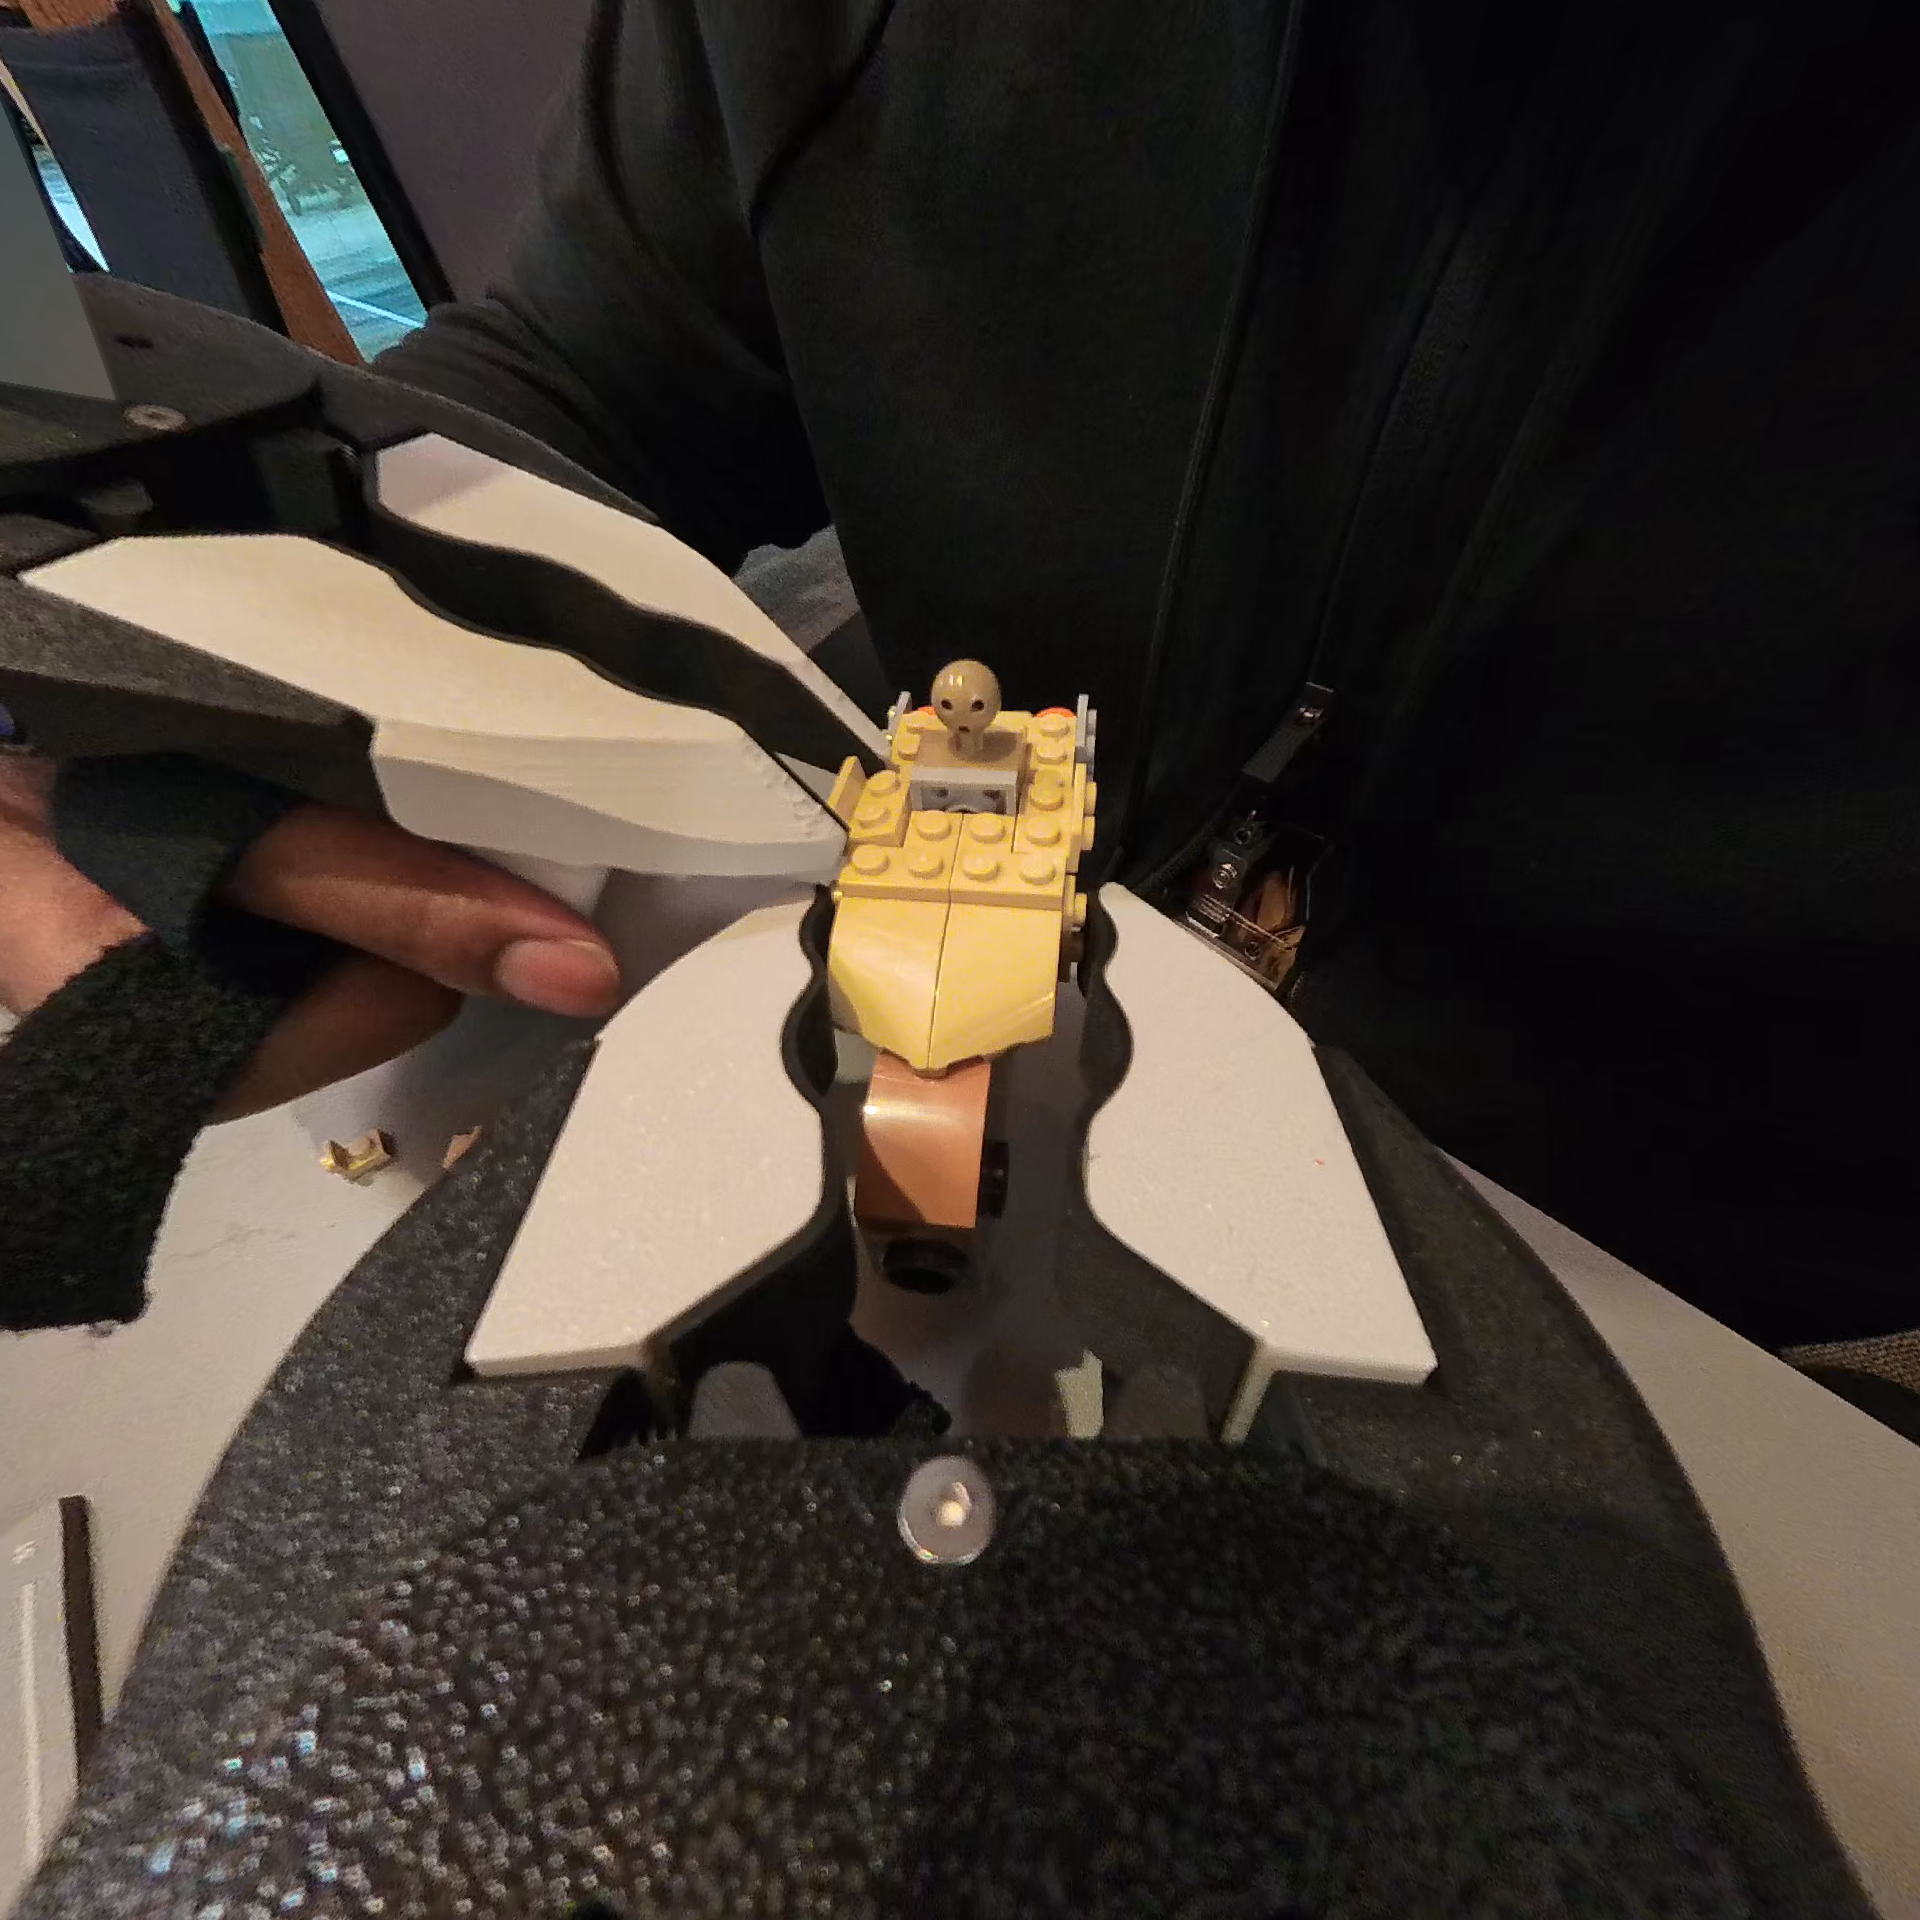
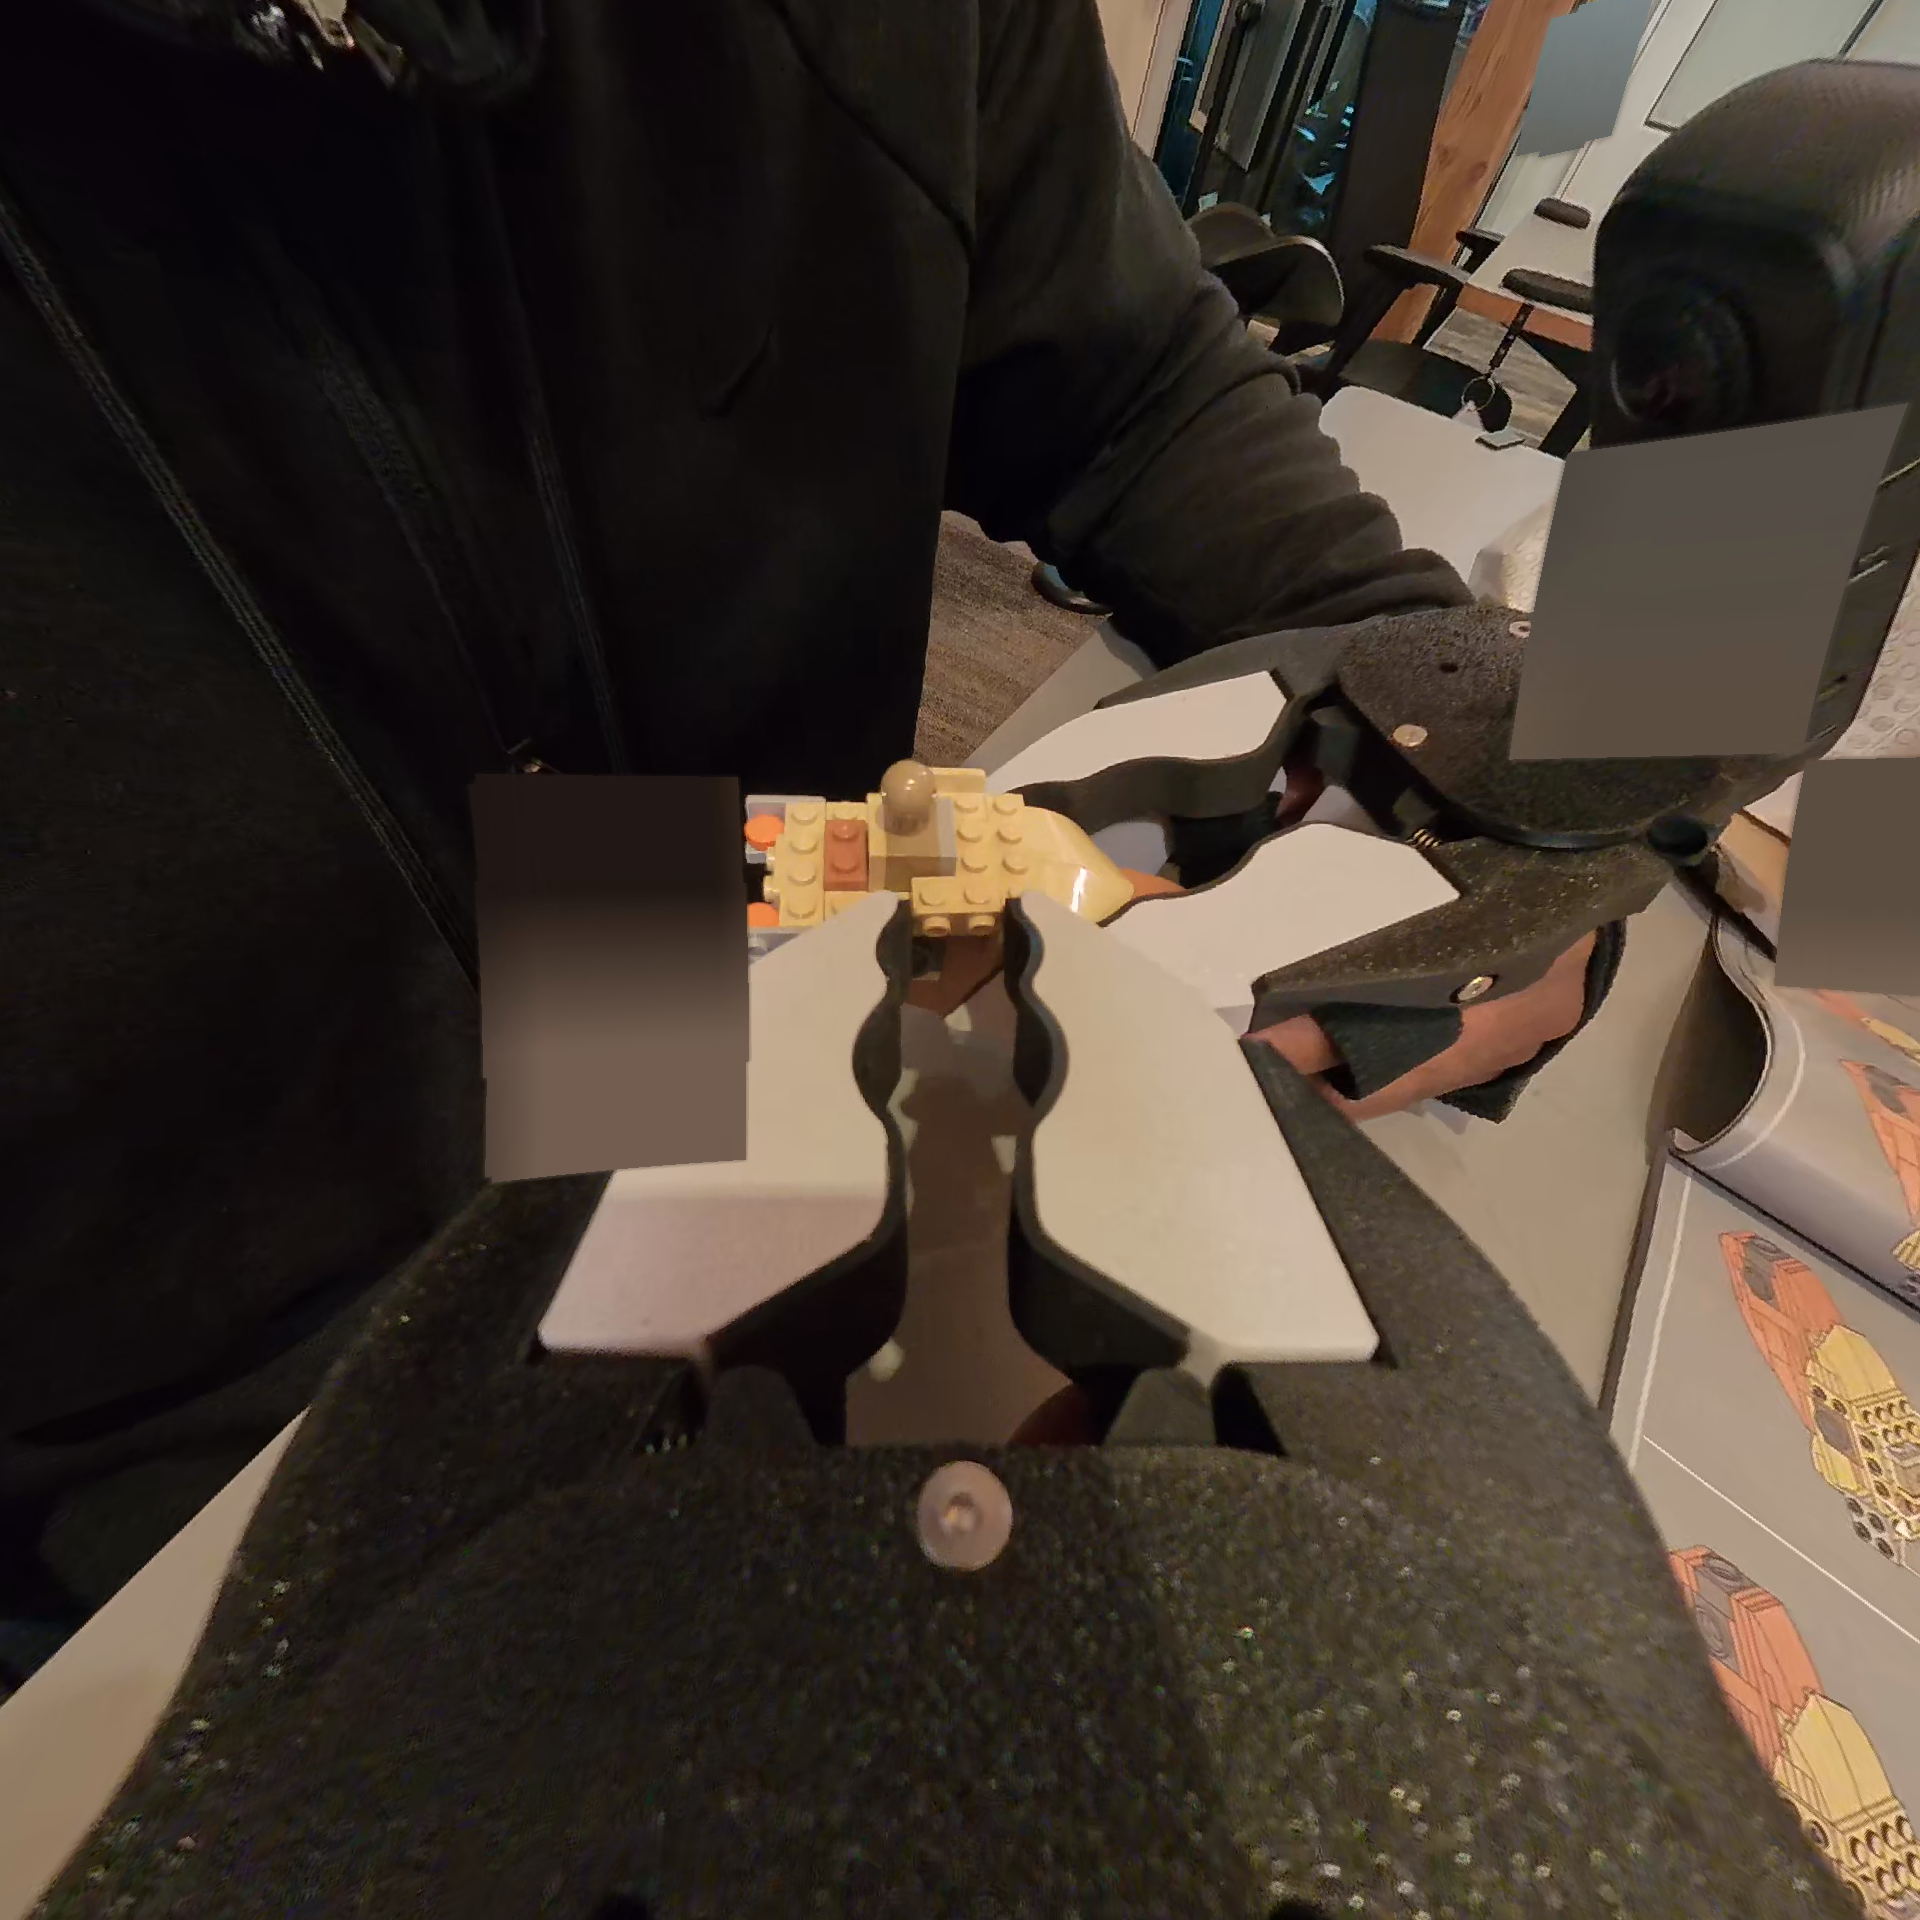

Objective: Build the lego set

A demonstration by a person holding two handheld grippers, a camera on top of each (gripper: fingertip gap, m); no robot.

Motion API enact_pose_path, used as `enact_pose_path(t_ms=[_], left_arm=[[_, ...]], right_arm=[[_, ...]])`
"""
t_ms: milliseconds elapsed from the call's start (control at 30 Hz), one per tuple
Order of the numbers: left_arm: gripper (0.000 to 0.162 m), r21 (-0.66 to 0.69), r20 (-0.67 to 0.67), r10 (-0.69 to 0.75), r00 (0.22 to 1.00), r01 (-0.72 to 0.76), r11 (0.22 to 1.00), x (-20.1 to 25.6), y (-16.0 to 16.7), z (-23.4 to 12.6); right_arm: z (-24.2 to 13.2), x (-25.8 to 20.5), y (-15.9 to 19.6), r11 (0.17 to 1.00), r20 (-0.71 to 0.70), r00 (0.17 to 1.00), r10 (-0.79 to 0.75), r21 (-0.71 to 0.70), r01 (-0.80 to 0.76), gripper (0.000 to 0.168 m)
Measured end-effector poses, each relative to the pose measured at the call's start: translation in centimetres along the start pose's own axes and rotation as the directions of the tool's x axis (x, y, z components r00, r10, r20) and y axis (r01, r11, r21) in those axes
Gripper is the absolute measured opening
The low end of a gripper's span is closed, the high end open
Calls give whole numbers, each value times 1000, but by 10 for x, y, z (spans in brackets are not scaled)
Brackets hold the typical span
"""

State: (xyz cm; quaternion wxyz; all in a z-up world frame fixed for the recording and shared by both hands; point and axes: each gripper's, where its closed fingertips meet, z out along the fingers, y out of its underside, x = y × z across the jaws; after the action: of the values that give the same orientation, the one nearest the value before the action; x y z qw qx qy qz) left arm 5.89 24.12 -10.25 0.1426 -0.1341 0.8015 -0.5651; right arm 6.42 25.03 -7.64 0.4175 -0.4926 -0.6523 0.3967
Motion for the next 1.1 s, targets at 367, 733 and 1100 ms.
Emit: enact_pose_path(t_ms=[367, 733, 1100], left_arm=[[44, 6, -3, 10, 1000, -9, 1000, 1, -1, 0], [44, 16, 0, 18, 1000, -18, 1000, 2, -2, -1], [44, -14, 55, 63, 996, -63, 998, -5, 1, 2]], right_arm=[[1, 0, -1, 1000, -3, 1000, 1, 13, -1, 17], [1, 0, -3, 1000, -5, 1000, 4, 29, -4, 17], [-4, 0, 1, 994, -36, 997, -73, -86, 70, 16]])
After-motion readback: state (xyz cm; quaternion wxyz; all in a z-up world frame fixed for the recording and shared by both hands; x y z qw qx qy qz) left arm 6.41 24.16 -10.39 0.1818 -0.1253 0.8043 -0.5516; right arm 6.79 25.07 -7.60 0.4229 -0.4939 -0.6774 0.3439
